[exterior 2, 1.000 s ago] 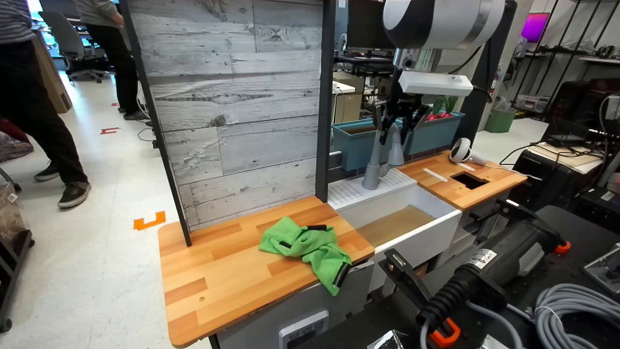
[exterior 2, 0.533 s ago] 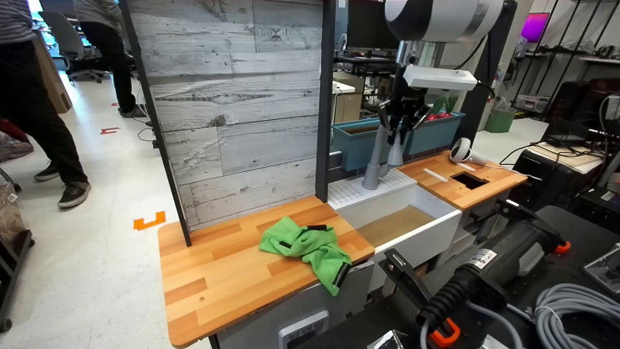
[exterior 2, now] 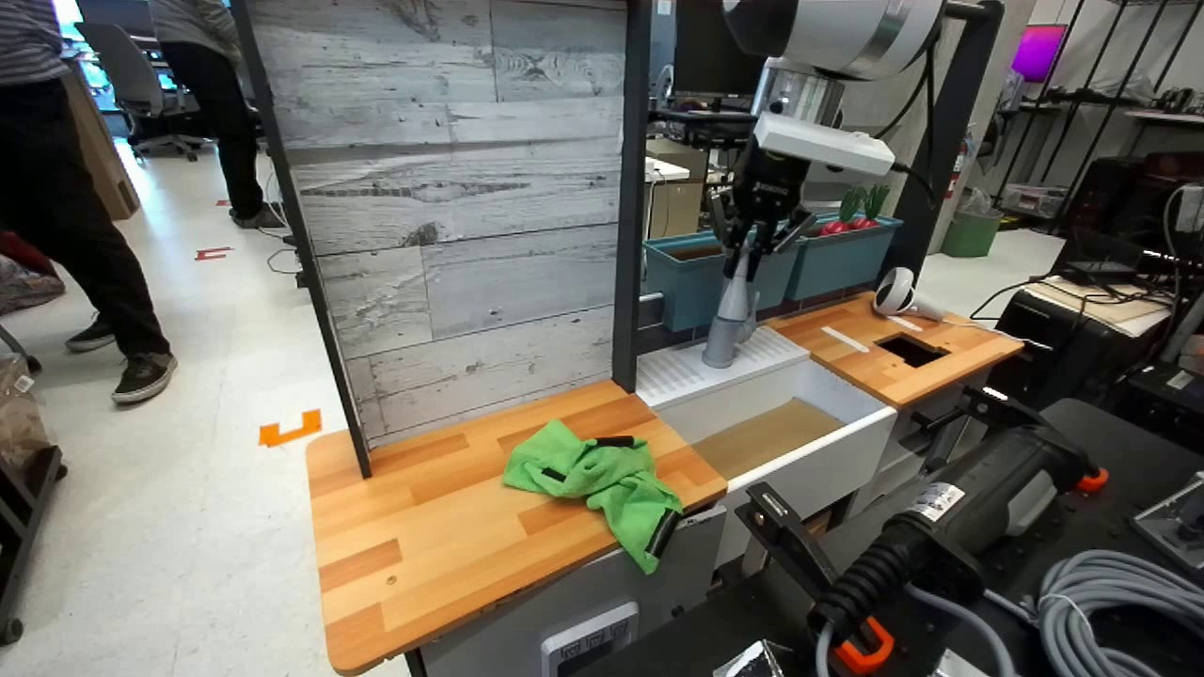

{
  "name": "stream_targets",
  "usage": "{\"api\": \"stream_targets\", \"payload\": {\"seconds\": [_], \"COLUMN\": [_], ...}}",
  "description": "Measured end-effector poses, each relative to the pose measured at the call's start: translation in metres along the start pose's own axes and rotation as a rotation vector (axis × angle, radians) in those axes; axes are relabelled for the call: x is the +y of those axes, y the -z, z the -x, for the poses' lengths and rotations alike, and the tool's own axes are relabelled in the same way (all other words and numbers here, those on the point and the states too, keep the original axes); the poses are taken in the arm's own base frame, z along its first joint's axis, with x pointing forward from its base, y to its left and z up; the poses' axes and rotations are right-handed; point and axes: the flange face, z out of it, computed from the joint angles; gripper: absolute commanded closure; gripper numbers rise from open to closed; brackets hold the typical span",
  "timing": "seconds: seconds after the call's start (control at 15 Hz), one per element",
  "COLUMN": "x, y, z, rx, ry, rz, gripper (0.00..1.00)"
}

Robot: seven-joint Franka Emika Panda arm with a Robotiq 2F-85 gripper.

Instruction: Push the grey faucet to the left

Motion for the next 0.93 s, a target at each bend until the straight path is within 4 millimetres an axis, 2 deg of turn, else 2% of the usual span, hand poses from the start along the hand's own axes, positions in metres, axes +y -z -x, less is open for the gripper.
{"api": "stream_targets", "payload": {"seconds": [0.47, 0.8, 0.87, 0.93], "x": [-0.011, -0.02, -0.022, -0.023], "y": [-0.002, -0.007, -0.008, -0.009], "z": [-0.005, 0.002, 0.003, 0.005], "rx": [0.065, 0.167, 0.186, 0.2], "ry": [-0.174, -0.276, -0.281, -0.282], "rz": [-0.114, -0.165, -0.168, -0.168], "gripper": [0.95, 0.95, 0.56, 0.53]}}
